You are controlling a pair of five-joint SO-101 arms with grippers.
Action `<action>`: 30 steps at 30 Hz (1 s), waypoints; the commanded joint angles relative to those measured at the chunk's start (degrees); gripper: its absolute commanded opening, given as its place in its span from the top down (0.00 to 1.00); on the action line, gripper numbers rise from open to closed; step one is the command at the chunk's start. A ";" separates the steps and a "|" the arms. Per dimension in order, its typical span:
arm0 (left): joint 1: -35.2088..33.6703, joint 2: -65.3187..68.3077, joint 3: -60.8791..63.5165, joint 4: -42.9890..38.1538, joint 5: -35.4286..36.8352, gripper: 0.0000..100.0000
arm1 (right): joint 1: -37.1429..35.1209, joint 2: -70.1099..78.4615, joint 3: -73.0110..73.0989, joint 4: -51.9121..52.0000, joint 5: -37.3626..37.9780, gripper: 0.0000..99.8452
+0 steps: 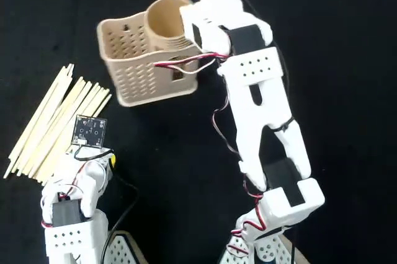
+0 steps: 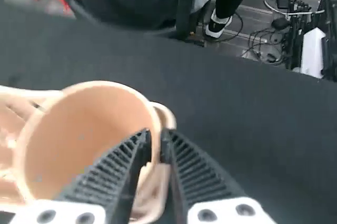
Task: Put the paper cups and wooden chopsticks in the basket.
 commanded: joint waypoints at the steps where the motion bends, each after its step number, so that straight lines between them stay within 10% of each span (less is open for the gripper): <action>1: 0.48 -0.09 0.40 -0.35 -0.53 0.79 | 0.00 0.13 5.32 -0.70 2.46 0.99; 15: 0.48 -0.09 0.40 -0.53 -0.53 0.79 | -0.35 -6.55 12.70 -6.59 2.46 0.97; 22: 0.31 -0.09 0.40 -0.53 -0.53 0.78 | -3.52 -17.80 12.70 -4.31 2.11 0.76; 30: 0.04 -0.09 0.31 -0.53 -0.53 0.78 | 1.23 -29.41 12.79 1.67 2.37 0.81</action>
